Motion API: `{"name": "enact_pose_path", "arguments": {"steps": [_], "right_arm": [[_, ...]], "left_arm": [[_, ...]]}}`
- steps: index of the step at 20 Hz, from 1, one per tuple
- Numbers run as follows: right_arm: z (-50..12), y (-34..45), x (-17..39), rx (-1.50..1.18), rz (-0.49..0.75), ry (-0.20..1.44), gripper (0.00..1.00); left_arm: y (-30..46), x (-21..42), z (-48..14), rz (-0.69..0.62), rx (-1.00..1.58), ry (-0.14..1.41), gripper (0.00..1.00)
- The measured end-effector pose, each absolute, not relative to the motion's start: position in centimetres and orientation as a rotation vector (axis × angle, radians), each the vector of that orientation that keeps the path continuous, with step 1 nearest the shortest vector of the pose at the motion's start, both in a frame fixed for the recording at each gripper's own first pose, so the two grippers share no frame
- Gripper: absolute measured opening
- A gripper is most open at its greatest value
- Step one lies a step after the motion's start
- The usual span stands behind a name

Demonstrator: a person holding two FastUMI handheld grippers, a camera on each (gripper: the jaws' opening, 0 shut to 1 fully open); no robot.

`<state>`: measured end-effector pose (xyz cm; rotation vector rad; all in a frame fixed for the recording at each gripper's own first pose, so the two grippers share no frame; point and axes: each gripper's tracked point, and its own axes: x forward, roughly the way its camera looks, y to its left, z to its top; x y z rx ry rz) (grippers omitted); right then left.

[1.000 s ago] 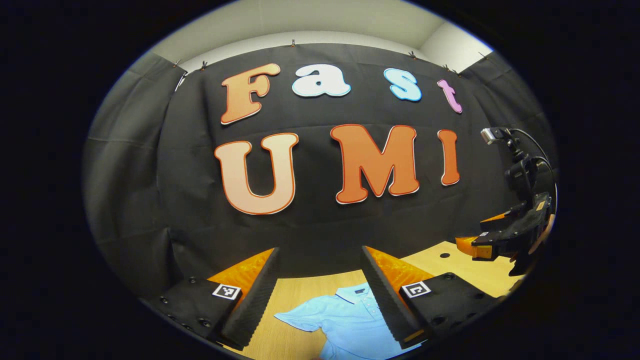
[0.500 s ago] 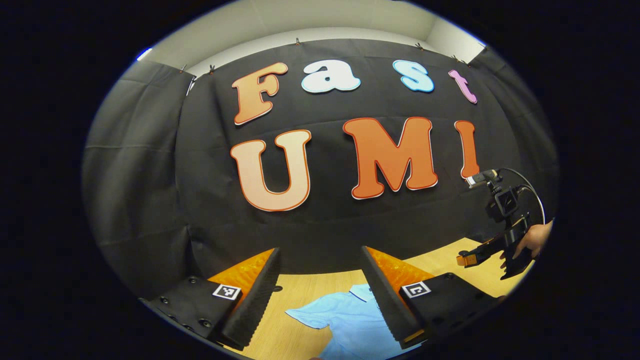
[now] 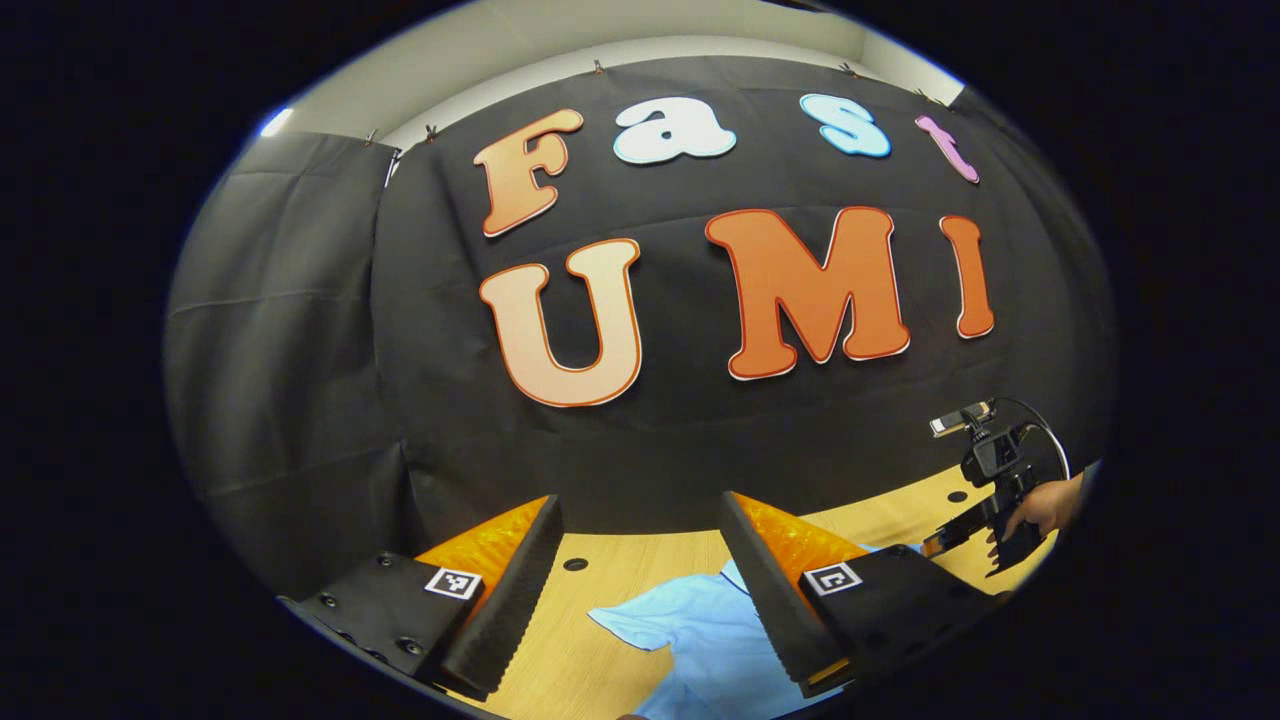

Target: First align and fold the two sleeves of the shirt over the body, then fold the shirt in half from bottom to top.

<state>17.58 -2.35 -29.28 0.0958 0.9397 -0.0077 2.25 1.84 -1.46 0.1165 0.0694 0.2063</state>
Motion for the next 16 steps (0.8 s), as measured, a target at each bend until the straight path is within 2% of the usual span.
{"name": "enact_pose_path", "arguments": {"steps": [4, 5, 6, 7, 11, 12, 15, 16], "right_arm": [[-32.1, -2.0, 18.4, 0.121, -0.006, 1.010, 0.70], [-32.8, -2.0, 18.6, 0.132, -0.015, 1.029, 0.74], [-33.5, -2.2, 18.6, 0.142, -0.024, 1.052, 0.65], [-34.2, -2.2, 18.6, 0.149, -0.028, 1.069, 0.64], [-35.7, -2.1, 19.0, 0.169, -0.033, 1.109, 0.49], [-36.0, -2.1, 19.0, 0.174, -0.032, 1.120, 0.43], [-36.7, -1.9, 18.6, 0.192, -0.037, 1.158, 0.32], [-36.7, -1.9, 18.9, 0.193, -0.040, 1.151, 0.24]], "left_arm": [[1.4, 2.2, -2.2, 0.231, 0.134, 0.100, 1.00], [1.3, 2.2, -2.3, 0.236, 0.140, 0.107, 1.00], [1.2, 2.3, -2.3, 0.241, 0.144, 0.111, 1.00], [1.1, 2.3, -2.3, 0.244, 0.148, 0.117, 1.00], [0.6, 1.9, -2.6, 0.253, 0.163, 0.139, 1.00], [0.2, 1.8, -2.6, 0.254, 0.168, 0.141, 1.00], [-0.3, 1.6, -2.4, 0.255, 0.184, 0.145, 1.00], [-0.3, 1.5, -2.4, 0.256, 0.187, 0.149, 1.00]]}}
